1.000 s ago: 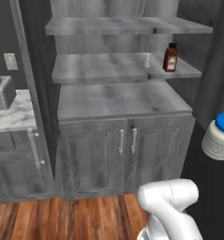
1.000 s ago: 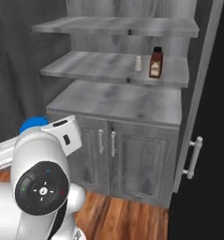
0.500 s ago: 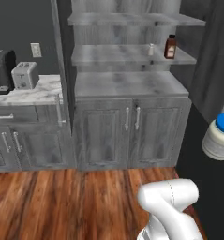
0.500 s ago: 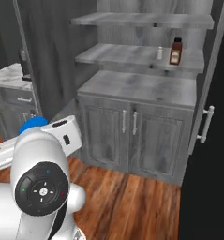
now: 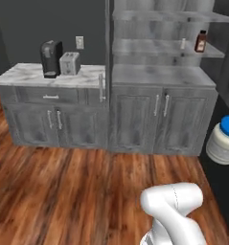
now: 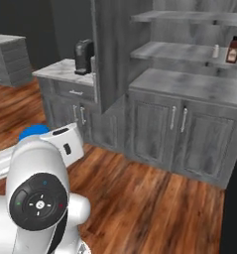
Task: Collect the paprika, mayonnaise, and shaker from the cabinet and place them next to the stove.
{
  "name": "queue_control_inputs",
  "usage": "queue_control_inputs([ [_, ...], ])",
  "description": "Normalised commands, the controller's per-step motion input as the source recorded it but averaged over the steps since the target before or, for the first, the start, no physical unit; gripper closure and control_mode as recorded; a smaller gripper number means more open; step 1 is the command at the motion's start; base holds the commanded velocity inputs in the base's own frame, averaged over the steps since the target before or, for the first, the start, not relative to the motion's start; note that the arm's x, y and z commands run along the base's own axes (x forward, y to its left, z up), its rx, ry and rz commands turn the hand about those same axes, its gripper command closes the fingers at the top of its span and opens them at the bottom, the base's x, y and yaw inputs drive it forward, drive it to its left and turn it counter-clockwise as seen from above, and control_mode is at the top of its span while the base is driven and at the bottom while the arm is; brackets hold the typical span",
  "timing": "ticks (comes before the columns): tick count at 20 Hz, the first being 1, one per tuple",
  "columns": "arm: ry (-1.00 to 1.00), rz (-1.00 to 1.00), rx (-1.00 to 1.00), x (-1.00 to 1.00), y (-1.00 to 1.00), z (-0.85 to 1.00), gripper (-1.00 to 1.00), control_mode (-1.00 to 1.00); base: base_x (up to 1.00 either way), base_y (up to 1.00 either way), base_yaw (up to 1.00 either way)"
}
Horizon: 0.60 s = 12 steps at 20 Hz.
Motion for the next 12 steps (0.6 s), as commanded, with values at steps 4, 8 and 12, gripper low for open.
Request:
queue_control_inputs([
  [4,0.0,0.0,0.0,0.0,0.0,0.0,1.0,1.0,-0.55,0.67,0.38],
  [8,0.0,0.0,0.0,0.0,0.0,0.0,1.0,1.0,-0.36,0.78,0.4],
  [12,0.0,0.0,0.0,0.0,0.0,0.0,1.0,1.0,-0.28,0.81,0.42],
])
